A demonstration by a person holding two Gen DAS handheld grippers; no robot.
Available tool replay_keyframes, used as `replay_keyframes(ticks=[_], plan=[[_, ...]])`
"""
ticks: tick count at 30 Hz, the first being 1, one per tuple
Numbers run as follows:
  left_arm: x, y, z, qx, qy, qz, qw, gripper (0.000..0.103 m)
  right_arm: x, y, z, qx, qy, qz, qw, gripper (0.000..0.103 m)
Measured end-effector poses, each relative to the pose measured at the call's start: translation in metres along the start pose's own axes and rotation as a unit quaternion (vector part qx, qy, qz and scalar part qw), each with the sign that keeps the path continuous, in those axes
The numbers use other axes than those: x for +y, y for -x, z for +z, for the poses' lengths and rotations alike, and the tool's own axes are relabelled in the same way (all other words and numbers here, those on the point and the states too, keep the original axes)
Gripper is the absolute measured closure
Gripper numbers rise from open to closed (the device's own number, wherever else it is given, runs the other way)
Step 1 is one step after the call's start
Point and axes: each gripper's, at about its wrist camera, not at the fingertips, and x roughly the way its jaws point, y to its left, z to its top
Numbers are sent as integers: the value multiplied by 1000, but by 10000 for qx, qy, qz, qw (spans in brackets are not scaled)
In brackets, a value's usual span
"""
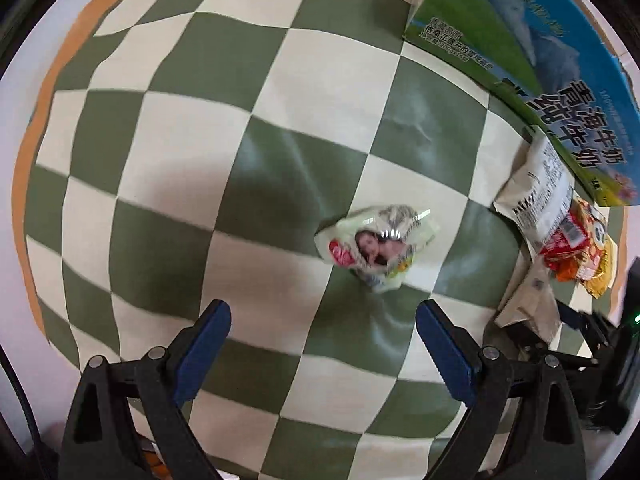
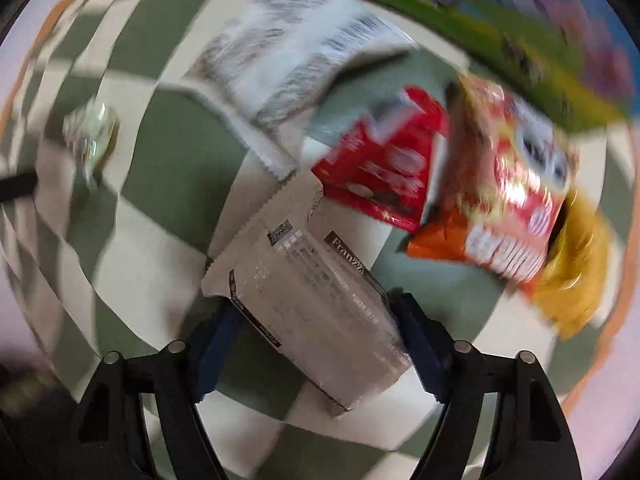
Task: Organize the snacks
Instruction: 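Grasp the white photo-printed bag with the left tool while the right tool grasps the white bar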
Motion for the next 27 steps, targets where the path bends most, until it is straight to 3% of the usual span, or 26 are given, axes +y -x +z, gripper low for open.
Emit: replay_keyframes(ticks=[2,4,5,6,7,11,15,17,20,24,26,27], plan=[[-9,-3,7,-81,-334,146,9993,8,-21,1,-1,50,-924,463,9946,25],[-21,-7,12,-143,-769,357,9963,8,-44,-1,-5,101,-1915,1346,9722,25],[-28,-12,16,-134,-1014,463,9937,8,-54,-5,-10,151,-2395,1791,9541,24],[-33,-16,18,-102,-1184,519,9916,8,-59,-8,-13,223,-2632,2046,9425,24],[-38,-21,20,-42,-1372,592,9888,8,-61,-9,-14,262,-2666,2108,9401,22],[-56,-41,24,80,-1982,864,9763,9,-47,-5,-13,123,-1965,1515,9686,18],[-65,-50,19,194,-2062,669,9760,47,-21,-3,-9,-121,-1028,908,9905,18],[-67,-49,15,158,-1955,608,9787,47,-6,0,-11,-377,-449,391,9975,24],[-62,-51,7,348,-1566,254,9867,48,-7,-2,-20,-276,-769,410,9958,42],[-50,-61,-11,752,-996,-270,9918,47,-32,-9,-40,-24,-1950,1143,9741,42],[-45,-66,-14,804,-791,-458,9926,43,-35,-13,-48,40,-2128,1335,9679,40],[-42,-69,-14,826,-739,-597,9920,36,-36,-14,-50,34,-2182,1383,9660,39]])
